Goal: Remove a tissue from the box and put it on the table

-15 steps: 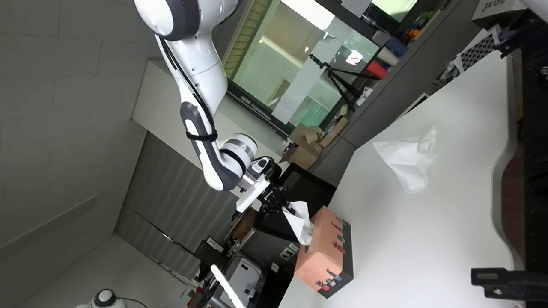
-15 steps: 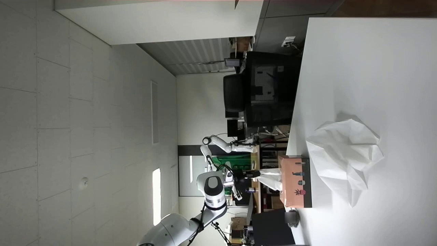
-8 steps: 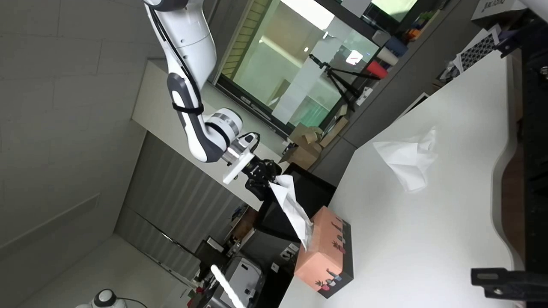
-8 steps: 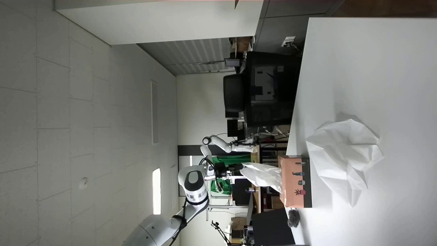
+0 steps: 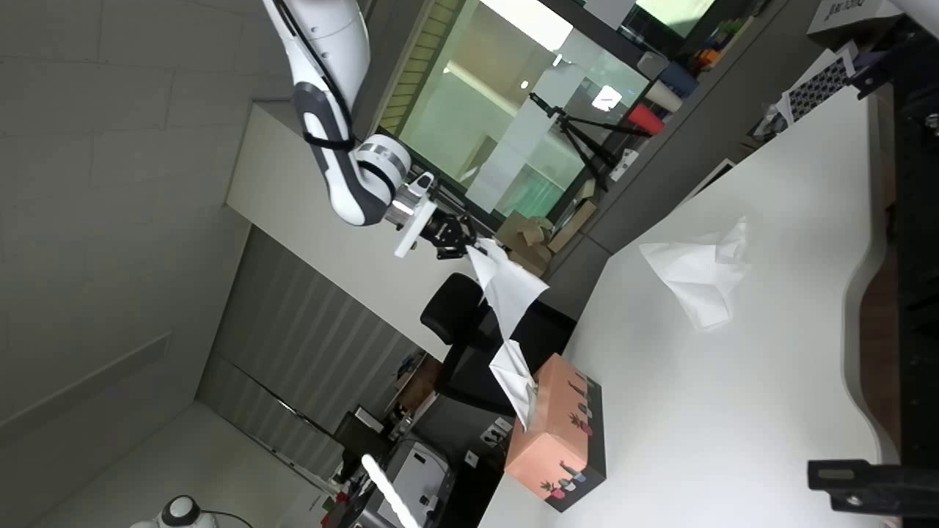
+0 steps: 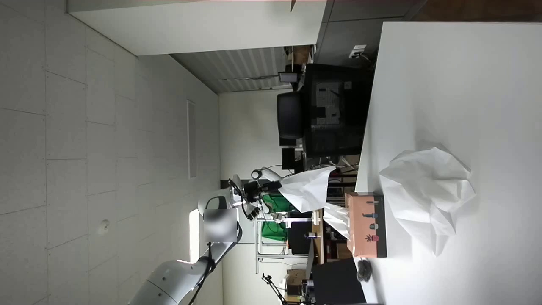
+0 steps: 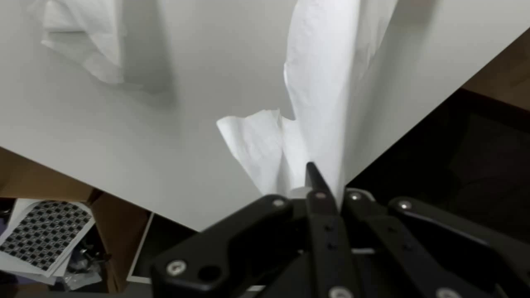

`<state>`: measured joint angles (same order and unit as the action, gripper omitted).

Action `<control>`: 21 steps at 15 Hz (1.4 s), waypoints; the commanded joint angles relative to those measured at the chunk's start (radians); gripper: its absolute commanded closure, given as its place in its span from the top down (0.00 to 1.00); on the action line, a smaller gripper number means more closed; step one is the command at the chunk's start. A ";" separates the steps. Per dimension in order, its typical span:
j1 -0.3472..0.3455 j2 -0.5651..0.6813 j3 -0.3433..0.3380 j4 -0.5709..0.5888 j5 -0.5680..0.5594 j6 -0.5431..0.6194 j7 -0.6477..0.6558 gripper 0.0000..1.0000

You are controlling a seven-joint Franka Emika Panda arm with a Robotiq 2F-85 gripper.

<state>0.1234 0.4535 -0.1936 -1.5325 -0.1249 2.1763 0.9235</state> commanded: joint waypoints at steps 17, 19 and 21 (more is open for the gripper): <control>-0.303 0.446 0.021 0.603 0.107 -0.992 -0.477 0.00; -0.321 0.507 0.031 0.680 0.133 -1.110 -0.535 0.00; -0.340 0.576 0.036 0.762 0.133 -1.247 -0.580 0.00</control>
<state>-0.1748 0.9055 -0.1757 -0.9572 -0.0119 1.1125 0.4054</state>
